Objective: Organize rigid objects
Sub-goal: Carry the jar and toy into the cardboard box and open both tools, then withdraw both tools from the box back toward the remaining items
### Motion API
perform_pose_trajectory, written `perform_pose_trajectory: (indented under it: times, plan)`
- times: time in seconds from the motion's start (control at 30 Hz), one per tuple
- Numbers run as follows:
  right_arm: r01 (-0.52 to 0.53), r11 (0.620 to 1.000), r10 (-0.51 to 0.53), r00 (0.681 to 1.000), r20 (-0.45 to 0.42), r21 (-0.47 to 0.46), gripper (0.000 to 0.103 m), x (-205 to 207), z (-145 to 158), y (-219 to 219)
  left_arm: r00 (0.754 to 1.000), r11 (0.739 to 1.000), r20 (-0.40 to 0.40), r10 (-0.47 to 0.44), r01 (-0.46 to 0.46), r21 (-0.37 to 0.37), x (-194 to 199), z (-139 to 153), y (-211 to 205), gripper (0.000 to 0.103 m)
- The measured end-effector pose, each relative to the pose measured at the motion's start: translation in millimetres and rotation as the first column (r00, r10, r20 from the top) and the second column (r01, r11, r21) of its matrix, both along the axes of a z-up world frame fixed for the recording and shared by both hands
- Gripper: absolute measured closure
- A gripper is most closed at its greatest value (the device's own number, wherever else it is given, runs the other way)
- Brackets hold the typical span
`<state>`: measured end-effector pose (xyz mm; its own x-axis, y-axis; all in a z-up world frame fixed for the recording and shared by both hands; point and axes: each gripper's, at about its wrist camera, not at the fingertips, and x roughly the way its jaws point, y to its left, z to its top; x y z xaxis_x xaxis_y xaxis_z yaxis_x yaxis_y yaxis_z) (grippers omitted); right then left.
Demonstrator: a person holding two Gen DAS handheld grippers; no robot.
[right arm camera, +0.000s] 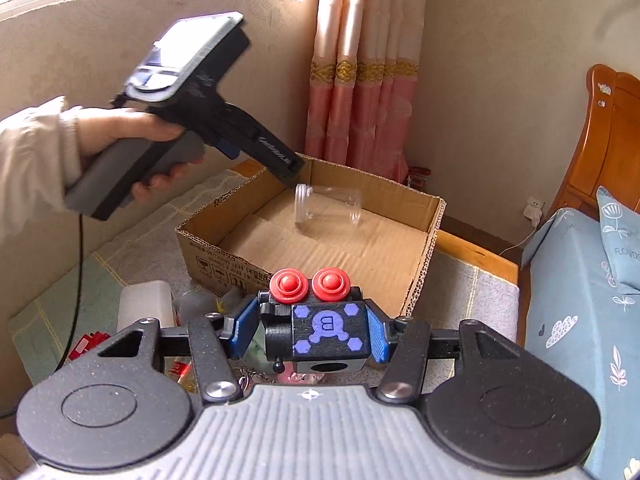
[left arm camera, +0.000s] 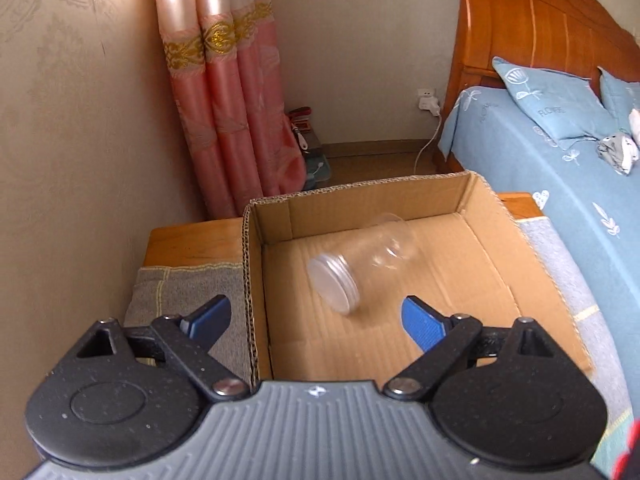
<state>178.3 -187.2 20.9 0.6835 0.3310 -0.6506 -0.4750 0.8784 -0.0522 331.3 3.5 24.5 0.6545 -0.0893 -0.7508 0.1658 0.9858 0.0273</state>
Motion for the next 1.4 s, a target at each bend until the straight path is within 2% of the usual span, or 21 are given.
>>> perform_pose_trajectory:
  times: [0.17, 0.33, 0.47, 0.6, 0.67, 0.7, 0.73, 0.77, 0.9, 1.23, 1.4]
  plan:
    - [0.014, 1.000, -0.014, 1.000, -0.024, 0.004, 0.043, 22.9, -4.2, 3.9, 0.999, 1.000, 0.043, -0.020, 0.020, -0.006, -41.1, 15.4, 4.7, 0.010]
    - [0.026, 1.000, -0.026, 0.999, -0.042, -0.004, 0.043, 47.1, -3.3, 9.1, 0.991, 0.997, 0.135, -0.025, 0.015, 0.077, -88.4, 30.3, 2.1, 0.008]
    - [0.024, 0.999, -0.025, 0.999, -0.043, -0.025, 0.043, 66.6, -3.3, 16.6, 0.990, 0.996, 0.141, 0.006, -0.019, 0.086, -123.0, 35.6, 8.4, 0.008]
    - [0.042, 0.999, -0.044, 0.999, -0.033, -0.034, 0.043, 87.1, -1.2, 24.5, 0.990, 0.997, 0.137, 0.031, -0.040, 0.062, -148.0, 33.6, 15.9, 0.008]
    - [0.037, 0.999, -0.038, 0.999, -0.034, -0.030, 0.033, 95.6, -1.3, 28.2, 0.991, 0.998, 0.128, 0.030, -0.036, 0.046, -157.6, 29.5, 17.8, 0.008]
    - [0.041, 0.998, -0.042, 0.999, -0.016, -0.046, 0.017, 97.1, -1.6, 31.4, 0.992, 0.999, 0.121, 0.026, -0.031, 0.038, -163.7, 26.1, 18.9, 0.008]
    - [0.059, 0.996, -0.058, 0.998, 0.013, -0.064, 0.002, 96.1, -1.8, 33.8, 0.993, 0.999, 0.115, 0.020, -0.023, 0.033, -167.9, 23.3, 19.4, 0.008]
    - [0.074, 0.994, -0.072, 0.997, 0.038, -0.081, 0.000, 93.3, -1.3, 35.7, 0.994, 0.999, 0.112, 0.017, -0.020, 0.027, -172.3, 20.6, 20.0, 0.008]
    - [0.037, 0.998, -0.036, 0.999, 0.039, -0.046, 0.000, 73.0, 4.3, 36.0, 0.993, 1.000, 0.119, -0.010, 0.008, 0.010, -190.8, 10.4, 23.1, 0.008]
    - [0.024, 0.999, -0.022, 0.998, 0.062, -0.039, 0.000, 5.2, 12.8, 35.7, 0.990, 0.999, 0.139, -0.019, 0.024, -0.030, -222.5, -3.7, 27.5, 0.008]
    - [0.063, 0.998, -0.062, 0.997, 0.035, -0.021, 0.000, -22.3, -1.4, 35.5, 0.986, 0.999, 0.158, -0.049, 0.047, 0.018, -240.8, -10.5, 21.8, 0.008]
